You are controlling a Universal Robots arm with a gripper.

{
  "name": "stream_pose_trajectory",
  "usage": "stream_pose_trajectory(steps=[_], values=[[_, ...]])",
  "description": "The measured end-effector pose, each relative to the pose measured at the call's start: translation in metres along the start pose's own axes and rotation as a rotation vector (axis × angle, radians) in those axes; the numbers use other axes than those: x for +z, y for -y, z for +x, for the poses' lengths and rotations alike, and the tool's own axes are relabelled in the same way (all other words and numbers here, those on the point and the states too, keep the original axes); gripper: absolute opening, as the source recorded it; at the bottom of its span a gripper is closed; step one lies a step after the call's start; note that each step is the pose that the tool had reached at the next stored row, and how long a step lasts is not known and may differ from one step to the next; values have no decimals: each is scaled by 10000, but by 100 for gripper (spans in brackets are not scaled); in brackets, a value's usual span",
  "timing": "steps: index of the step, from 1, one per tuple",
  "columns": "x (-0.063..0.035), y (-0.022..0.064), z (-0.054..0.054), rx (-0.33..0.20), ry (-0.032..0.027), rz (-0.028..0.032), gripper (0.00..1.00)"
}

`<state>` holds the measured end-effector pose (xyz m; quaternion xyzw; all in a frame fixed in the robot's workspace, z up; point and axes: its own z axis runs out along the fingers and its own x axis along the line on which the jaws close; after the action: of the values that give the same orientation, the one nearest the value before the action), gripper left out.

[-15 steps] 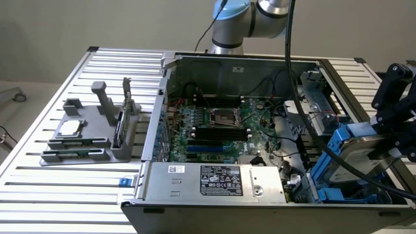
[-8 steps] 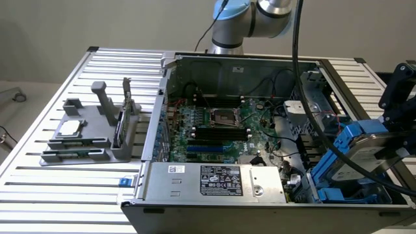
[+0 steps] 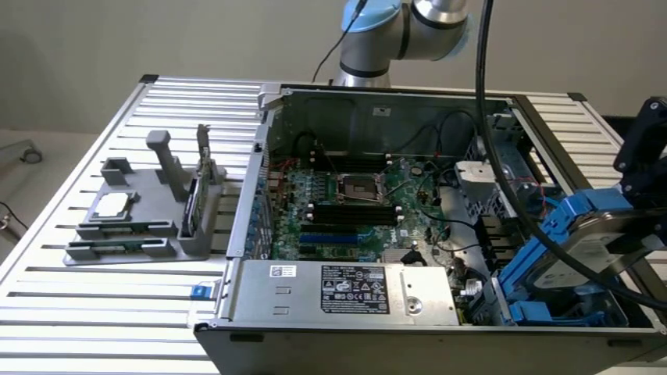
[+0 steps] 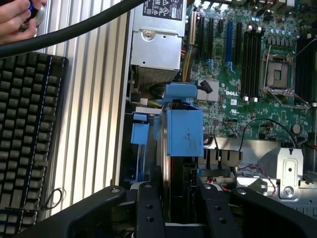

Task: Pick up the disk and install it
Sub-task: 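Insert the disk into the insertion slot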

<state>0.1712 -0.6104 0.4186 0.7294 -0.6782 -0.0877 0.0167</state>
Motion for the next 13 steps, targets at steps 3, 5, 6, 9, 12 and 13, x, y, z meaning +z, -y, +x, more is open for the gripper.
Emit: stream_pose_trajectory(steps=[3, 5, 6, 9, 12, 13], values=[[-7, 5, 0, 4, 1, -39, 32], [-8, 7, 0, 9, 4, -97, 32], [-8, 8, 0, 13, 3, -136, 32], [-10, 16, 1, 30, 1, -282, 32], [-15, 51, 3, 45, -7, -371, 32], [-18, 69, 5, 51, -15, -383, 32]])
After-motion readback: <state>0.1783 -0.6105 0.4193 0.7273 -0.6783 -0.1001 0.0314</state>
